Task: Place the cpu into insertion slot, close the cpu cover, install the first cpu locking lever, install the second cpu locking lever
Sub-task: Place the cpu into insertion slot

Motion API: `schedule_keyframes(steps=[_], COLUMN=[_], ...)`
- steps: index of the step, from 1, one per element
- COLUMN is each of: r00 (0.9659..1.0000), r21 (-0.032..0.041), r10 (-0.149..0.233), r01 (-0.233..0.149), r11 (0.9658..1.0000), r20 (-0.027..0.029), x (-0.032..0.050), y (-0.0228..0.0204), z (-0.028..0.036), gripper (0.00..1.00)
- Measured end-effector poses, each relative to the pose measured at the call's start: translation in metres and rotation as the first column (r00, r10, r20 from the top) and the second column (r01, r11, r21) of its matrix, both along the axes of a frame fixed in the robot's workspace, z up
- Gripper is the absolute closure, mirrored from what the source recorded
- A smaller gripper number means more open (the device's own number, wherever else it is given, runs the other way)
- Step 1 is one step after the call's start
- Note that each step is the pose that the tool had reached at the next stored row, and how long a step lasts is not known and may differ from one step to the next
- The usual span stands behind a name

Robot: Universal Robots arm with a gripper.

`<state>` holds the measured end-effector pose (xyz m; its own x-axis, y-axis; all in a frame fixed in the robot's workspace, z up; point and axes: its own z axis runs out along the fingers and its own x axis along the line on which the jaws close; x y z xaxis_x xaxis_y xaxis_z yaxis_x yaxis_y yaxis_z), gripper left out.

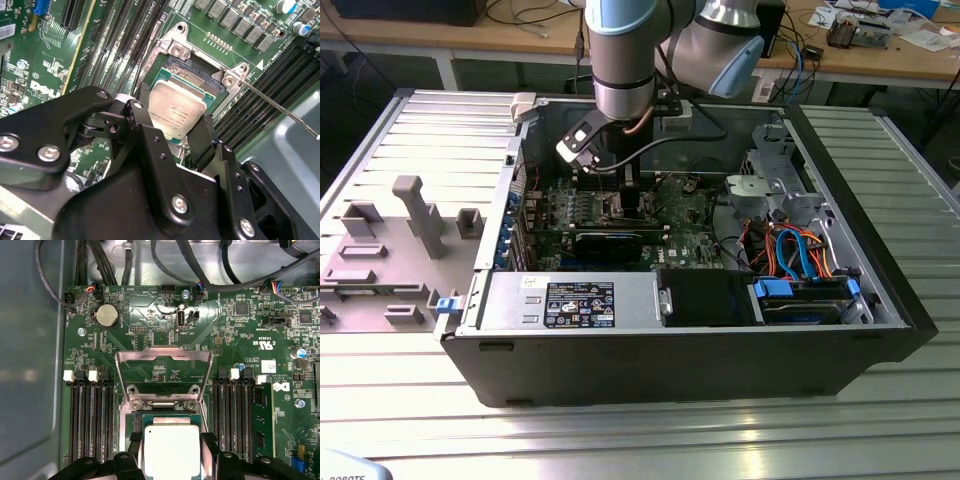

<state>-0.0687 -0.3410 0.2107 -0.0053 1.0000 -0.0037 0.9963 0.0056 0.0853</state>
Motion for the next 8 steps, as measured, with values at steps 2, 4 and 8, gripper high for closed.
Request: schedule_keyframes(steps=[2,4,8], r00=[1.0,1.0,1.0], r21=[0.0004,0.0003,0.0004], r10=[0.0,0.0,-0.001], r01=[0.0,0.0,0.001], r11=[1.0,1.0,1.0], r20=[0.0001,0.0,0.0], x=[-0.0006,-0.0033,-0.0034], y=[0.0004,0.0011,0.002], z=[-0.0009,-0.0014,-0.0045], gripper=[0.46,0.46,0.46])
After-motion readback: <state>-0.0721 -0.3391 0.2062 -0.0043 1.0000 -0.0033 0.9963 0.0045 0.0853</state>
